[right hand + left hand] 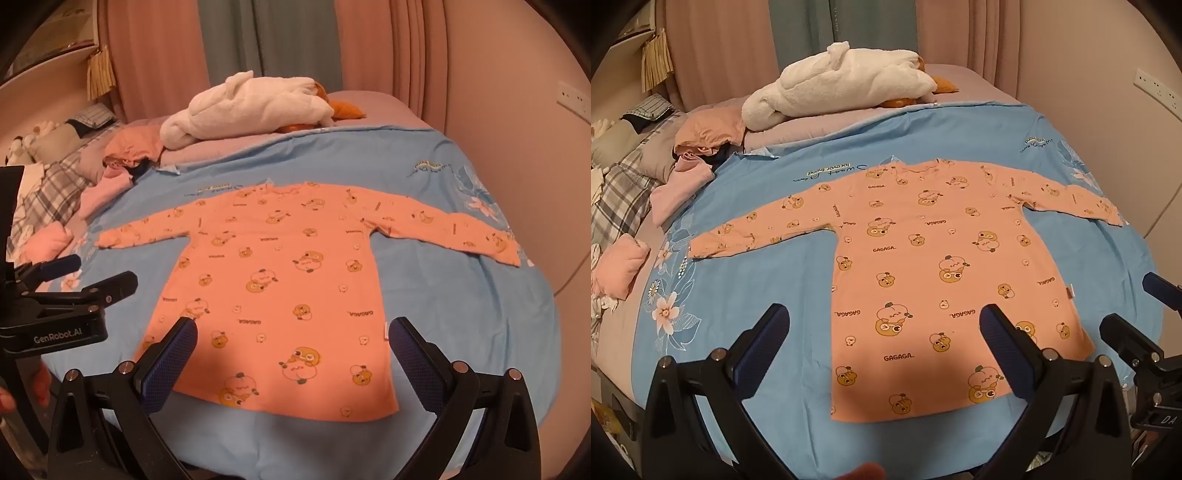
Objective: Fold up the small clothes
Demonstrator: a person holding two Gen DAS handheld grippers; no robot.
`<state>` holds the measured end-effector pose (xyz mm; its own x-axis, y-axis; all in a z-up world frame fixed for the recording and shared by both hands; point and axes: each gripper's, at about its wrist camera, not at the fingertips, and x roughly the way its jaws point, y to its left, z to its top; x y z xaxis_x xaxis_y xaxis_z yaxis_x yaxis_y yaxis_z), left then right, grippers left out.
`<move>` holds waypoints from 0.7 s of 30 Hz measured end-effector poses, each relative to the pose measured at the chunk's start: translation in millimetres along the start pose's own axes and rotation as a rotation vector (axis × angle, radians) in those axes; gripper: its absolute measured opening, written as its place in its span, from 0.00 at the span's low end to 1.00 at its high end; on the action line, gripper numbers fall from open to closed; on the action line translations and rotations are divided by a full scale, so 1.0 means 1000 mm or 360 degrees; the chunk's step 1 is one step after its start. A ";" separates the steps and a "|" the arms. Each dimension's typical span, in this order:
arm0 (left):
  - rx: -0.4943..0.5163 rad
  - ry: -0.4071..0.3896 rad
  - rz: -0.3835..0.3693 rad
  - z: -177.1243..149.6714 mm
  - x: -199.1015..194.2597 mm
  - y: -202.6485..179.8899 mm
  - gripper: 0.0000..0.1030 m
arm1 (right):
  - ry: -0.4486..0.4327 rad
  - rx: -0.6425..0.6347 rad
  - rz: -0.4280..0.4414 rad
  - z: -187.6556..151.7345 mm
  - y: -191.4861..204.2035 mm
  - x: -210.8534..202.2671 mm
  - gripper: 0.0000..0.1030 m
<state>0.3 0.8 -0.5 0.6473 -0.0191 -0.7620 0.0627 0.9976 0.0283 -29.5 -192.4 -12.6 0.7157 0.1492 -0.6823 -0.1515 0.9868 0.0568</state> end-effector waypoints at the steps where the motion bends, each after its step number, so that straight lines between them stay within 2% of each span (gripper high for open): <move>1: 0.0002 0.0001 -0.0005 0.000 0.000 0.001 1.00 | 0.0002 -0.0001 0.0000 0.000 0.000 0.000 0.99; 21: 0.0030 -0.0009 0.0012 -0.004 0.002 -0.004 1.00 | -0.0003 0.0000 0.0002 0.002 0.001 -0.002 0.99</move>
<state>-1.5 -3.0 -4.5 0.6518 -0.0122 -0.7583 0.0723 0.9963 0.0461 -30.1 -192.1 -9.9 0.7169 0.1508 -0.6807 -0.1525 0.9866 0.0580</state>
